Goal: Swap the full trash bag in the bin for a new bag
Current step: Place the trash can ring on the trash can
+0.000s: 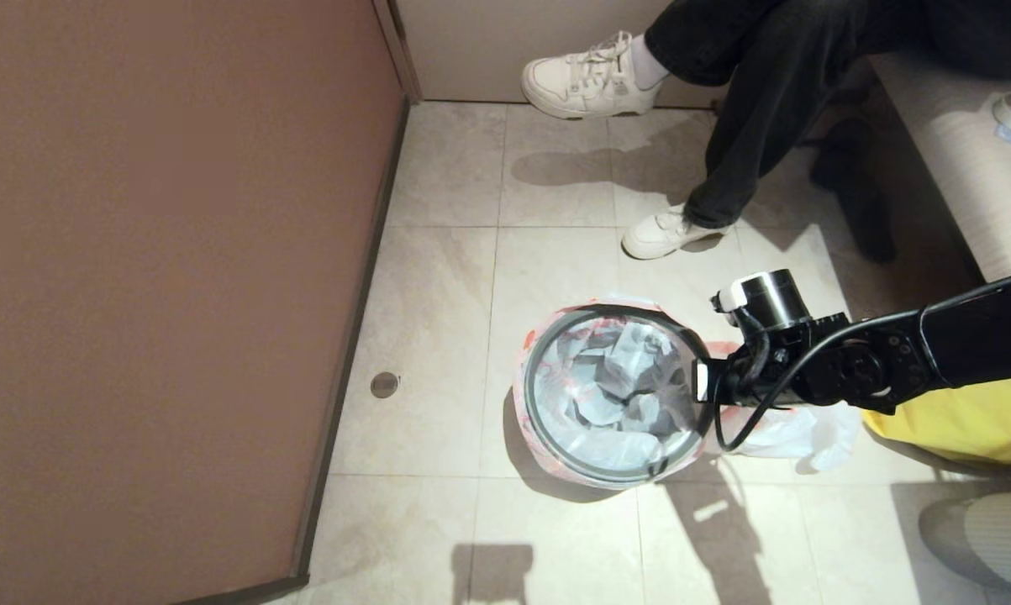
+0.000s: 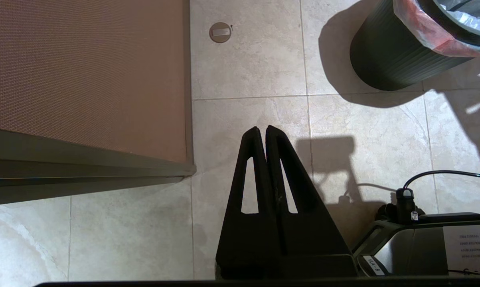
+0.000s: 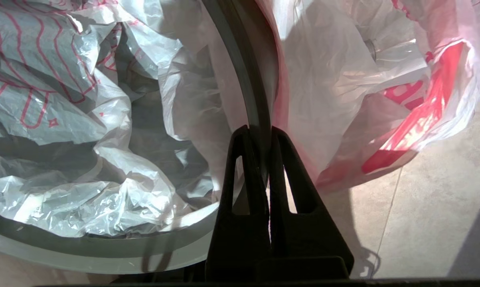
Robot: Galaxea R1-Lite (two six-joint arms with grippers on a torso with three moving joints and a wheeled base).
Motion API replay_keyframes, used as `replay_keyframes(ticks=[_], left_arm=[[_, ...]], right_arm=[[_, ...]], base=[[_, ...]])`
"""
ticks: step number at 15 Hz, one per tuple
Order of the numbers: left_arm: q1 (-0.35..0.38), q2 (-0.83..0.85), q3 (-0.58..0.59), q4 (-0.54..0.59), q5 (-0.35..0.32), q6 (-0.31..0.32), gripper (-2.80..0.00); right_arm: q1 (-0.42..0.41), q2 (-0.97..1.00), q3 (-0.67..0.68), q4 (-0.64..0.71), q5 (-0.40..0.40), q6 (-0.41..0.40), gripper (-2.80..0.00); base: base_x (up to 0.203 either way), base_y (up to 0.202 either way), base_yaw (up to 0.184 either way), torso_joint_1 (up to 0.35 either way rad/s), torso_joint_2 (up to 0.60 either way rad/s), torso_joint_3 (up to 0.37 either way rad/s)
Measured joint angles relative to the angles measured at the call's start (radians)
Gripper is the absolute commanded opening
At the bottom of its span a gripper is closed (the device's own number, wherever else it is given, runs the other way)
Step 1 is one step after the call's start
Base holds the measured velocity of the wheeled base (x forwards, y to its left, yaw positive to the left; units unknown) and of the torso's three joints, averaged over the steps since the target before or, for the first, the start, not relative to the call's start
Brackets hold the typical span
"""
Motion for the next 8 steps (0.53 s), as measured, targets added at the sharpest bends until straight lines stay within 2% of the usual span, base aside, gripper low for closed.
replay_keyframes(ticks=[8], left_arm=[[0.0, 0.0, 0.0, 0.0, 0.0, 0.0, -2.8]], right_arm=[[0.0, 0.082, -0.012, -0.017, 0.002, -0.011, -2.8]], base=[[0.0, 0.0, 0.0, 0.0, 0.0, 0.0]])
